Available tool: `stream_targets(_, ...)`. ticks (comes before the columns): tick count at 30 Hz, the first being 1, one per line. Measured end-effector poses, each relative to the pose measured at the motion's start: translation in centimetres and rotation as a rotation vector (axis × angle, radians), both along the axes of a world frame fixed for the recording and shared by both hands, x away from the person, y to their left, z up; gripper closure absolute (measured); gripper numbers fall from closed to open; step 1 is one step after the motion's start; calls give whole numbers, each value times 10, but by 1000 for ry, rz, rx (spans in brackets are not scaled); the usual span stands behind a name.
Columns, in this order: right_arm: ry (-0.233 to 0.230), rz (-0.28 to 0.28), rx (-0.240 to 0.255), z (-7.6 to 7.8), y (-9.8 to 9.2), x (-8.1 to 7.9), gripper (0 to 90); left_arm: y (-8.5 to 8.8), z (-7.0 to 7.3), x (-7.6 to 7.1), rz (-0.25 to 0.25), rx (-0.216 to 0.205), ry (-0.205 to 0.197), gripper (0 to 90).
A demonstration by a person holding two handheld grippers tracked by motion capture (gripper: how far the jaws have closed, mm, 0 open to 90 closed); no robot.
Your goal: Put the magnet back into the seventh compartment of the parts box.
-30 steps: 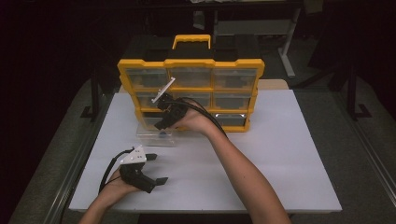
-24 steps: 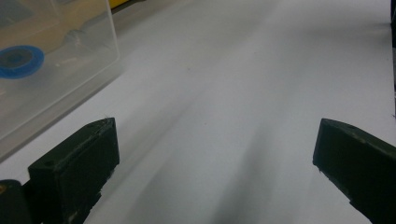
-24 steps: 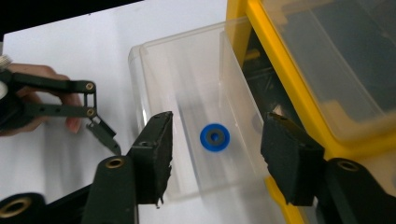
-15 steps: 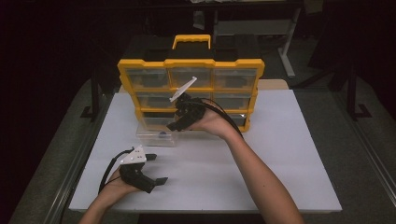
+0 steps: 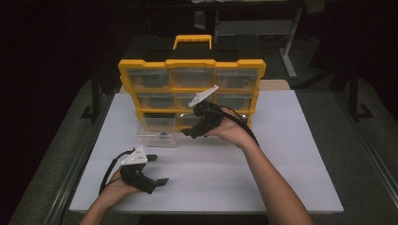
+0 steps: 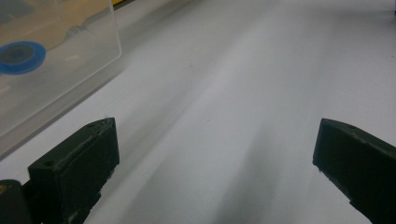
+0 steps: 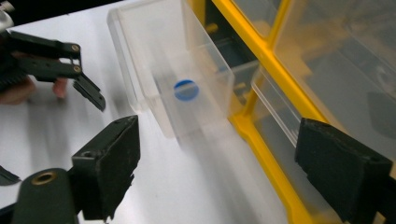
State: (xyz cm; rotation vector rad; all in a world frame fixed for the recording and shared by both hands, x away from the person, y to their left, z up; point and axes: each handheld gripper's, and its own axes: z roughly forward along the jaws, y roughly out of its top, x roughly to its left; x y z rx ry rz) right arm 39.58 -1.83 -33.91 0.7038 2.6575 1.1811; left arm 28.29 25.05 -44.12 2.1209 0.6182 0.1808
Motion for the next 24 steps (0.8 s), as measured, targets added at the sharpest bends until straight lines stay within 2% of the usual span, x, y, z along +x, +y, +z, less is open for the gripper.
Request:
stream_targets(3, 20, -19, 18, -5, -7, -3, 106, 0, 0, 0, 0, 0, 0, 0)
stream_targets(6, 5, -41, 16, -11, -15, -5, 60, 0, 0, 0, -1, 2, 0, 0)
stream_targets(11, 13, -79, 39, -22, -26, -10, 1, 0, 0, 0, -1, 4, -1, 0)
stream_targets(15, 16, -106, 62, -29, -36, -16, 0, 0, 0, 0, 2, 6, 5, 0)
stream_targets(16, -1, -98, 52, -31, -39, -16, 0, 0, 0, 0, 4, 1, 4, 0)
stream_targets(18, 2, -115, 56, -33, -42, -18, 0, -1, -1, -1, 7, -6, 3, 0)
stream_targets(21, -15, -140, 81, -39, -53, -24, 0, 1, 0, 0, -2, 9, -5, 0)
stream_targets(24, -31, -152, 75, -45, -61, -30, 0, 1, 0, 0, -1, 7, -3, 0)
